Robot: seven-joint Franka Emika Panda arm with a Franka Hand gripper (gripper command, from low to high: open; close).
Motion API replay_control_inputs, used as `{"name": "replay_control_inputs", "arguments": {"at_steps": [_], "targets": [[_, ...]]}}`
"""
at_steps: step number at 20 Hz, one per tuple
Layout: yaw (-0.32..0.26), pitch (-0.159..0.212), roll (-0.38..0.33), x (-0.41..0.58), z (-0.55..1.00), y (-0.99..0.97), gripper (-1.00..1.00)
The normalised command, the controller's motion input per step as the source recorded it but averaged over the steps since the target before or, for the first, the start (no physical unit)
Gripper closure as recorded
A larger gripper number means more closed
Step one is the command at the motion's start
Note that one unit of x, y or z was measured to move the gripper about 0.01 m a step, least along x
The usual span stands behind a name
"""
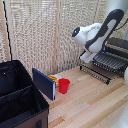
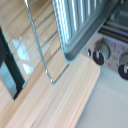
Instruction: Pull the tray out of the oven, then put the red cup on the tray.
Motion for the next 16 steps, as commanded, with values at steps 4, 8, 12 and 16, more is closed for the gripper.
{"name": "replay_control_inputs", "arguments": {"at_steps": [4,8,12,16], "targets": [[-0.268,0.012,0.246,0.0,0.29,0.08,-1.0],[-0.261,0.0,0.269,0.0,0.26,0.16,-1.0],[-0.235,-0.025,0.27,-0.001,0.27,0.27,-1.0],[-0.177,-0.095,0.253,-0.021,0.27,0.46,-1.0]]}}
